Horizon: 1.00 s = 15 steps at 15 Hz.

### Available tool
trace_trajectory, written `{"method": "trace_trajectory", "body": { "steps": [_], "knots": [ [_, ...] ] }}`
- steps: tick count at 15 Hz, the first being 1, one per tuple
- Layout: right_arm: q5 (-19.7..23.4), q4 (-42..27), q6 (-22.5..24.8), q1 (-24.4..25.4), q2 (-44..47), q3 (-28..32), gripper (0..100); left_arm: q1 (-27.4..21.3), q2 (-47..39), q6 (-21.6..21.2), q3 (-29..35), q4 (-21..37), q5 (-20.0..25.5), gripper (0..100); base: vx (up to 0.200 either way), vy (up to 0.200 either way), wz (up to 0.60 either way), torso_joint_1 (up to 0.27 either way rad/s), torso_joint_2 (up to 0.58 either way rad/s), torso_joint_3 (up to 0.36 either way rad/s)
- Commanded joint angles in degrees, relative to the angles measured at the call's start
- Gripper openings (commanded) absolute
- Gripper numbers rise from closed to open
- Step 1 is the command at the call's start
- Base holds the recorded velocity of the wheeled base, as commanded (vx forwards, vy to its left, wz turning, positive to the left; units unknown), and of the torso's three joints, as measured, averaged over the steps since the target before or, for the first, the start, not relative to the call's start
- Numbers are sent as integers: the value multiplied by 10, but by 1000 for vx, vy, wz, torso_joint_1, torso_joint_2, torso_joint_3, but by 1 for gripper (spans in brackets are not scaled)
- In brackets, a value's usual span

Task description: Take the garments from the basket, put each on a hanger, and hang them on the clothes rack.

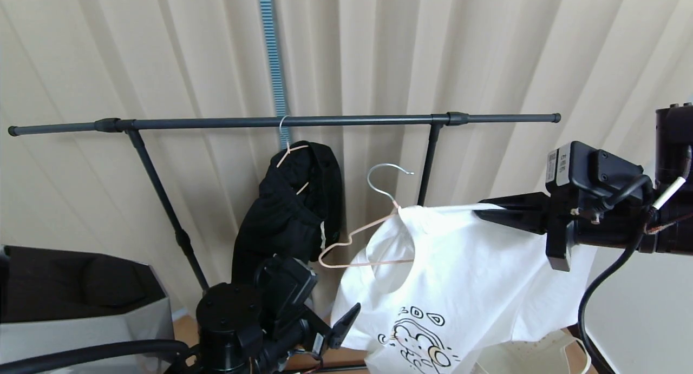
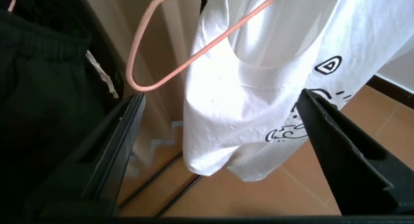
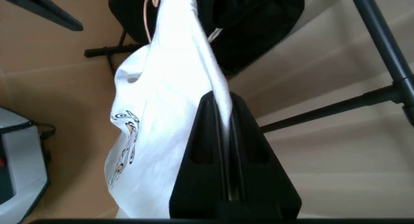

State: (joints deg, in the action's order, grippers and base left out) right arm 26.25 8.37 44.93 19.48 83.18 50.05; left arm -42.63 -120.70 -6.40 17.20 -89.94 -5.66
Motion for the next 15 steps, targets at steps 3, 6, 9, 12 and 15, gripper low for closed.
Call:
{"method": "trace_trajectory", "body": {
  "steps": [3, 6, 9, 12, 15],
  "knots": [
    [-32, 145, -43, 29, -28, -119, 0, -9, -35, -5, 35, -1, -37, 100, 0, 0, 0, 0, 0, 0],
    [-72, 192, -58, 51, -27, -144, 0, -14, -40, -9, 59, -1, -66, 100, 0, 0, 0, 0, 0, 0],
    [-73, 193, -62, 54, -28, -146, 0, -23, -41, -24, 78, -1, -105, 100, 0, 0, 0, 0, 0, 0],
    [-73, 193, -68, 54, -37, -146, 0, -38, -41, -36, 71, -1, -124, 100, 0, 0, 0, 0, 0, 0],
    [-73, 193, -70, 54, -48, -145, 0, -47, -41, -36, 72, -1, -142, 100, 0, 0, 0, 0, 0, 0]
  ]
}}
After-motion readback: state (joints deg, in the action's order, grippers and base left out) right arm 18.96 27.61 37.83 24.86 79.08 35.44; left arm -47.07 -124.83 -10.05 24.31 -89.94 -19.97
